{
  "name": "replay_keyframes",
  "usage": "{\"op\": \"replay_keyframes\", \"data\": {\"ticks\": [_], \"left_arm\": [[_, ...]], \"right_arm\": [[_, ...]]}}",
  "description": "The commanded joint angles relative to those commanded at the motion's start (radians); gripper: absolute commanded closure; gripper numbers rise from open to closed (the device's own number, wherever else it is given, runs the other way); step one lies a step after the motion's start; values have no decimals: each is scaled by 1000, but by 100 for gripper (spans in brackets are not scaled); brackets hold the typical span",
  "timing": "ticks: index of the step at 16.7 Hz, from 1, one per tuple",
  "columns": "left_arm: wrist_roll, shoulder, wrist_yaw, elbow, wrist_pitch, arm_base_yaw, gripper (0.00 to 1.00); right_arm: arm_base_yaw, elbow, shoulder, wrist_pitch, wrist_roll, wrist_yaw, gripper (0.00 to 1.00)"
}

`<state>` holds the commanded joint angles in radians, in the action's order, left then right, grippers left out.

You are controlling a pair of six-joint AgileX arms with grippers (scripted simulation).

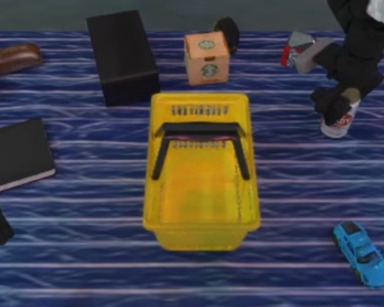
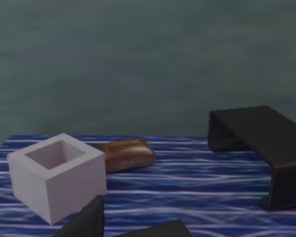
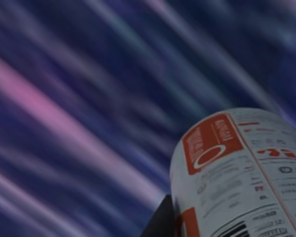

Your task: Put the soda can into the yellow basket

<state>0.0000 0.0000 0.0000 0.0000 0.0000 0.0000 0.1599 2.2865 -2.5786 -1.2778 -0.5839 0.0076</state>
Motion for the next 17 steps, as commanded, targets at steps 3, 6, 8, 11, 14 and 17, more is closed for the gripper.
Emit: {"op": "replay_keyframes", "data": {"ticks": [3,6,8,11,14,17], "left_arm": [[0,0,0,0,0,0,0],[0,0,0,0,0,0,0],[0,0,0,0,0,0,0],[0,0,0,0,0,0,0],[0,0,0,0,0,0,0],[0,0,0,0,0,0,0]], "right_arm": [[0,0,0,0,0,0,90],[0,0,0,0,0,0,100],[0,0,0,0,0,0,100],[0,0,0,0,0,0,100],[-3,0,0,0,2,0,100],[6,-27,6,60,18,-37,100]]}}
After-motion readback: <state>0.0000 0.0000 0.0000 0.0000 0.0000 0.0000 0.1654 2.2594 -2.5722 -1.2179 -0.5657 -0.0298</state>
